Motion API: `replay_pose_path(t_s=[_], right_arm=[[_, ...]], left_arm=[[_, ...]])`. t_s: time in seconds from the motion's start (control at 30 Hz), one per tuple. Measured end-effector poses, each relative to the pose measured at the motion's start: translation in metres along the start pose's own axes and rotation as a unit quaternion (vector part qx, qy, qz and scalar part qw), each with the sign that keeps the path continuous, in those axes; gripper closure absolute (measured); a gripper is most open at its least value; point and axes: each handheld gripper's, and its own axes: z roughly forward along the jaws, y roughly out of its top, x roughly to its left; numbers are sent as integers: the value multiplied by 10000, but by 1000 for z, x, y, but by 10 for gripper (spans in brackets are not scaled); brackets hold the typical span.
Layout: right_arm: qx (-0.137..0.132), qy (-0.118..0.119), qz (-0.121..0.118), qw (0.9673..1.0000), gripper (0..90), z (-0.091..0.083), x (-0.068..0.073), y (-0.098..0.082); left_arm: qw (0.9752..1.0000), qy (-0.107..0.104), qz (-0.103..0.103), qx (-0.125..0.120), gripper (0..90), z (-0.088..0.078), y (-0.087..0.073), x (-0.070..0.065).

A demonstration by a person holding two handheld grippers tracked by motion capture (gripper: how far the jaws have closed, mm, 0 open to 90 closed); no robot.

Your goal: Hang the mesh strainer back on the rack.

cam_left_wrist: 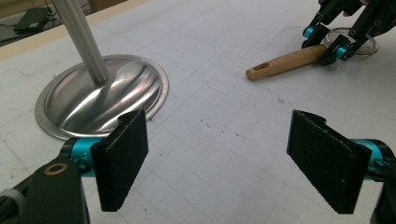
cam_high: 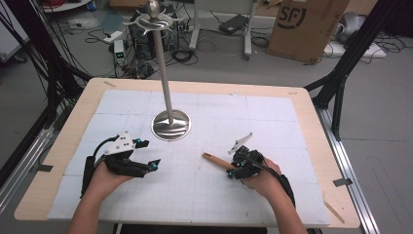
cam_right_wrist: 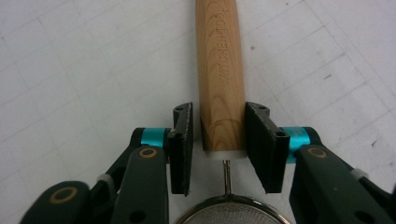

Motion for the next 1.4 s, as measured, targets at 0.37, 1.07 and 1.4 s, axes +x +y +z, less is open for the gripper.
replay_pose_path(t_s=[0.37, 1.07, 1.4], right_arm=[[154, -51, 78, 9998, 668, 0, -3, 5], [411, -111, 158, 9990, 605, -1, -5, 12], [753, -65, -26, 9971, 642, 2, -9, 20]], left_arm=[[10000, -7, -11, -25, 213, -1, 0, 0], [10000, -30, -11, 15, 215, 1, 0, 0], [10000, -31, -20, 27, 215, 1, -1, 0]])
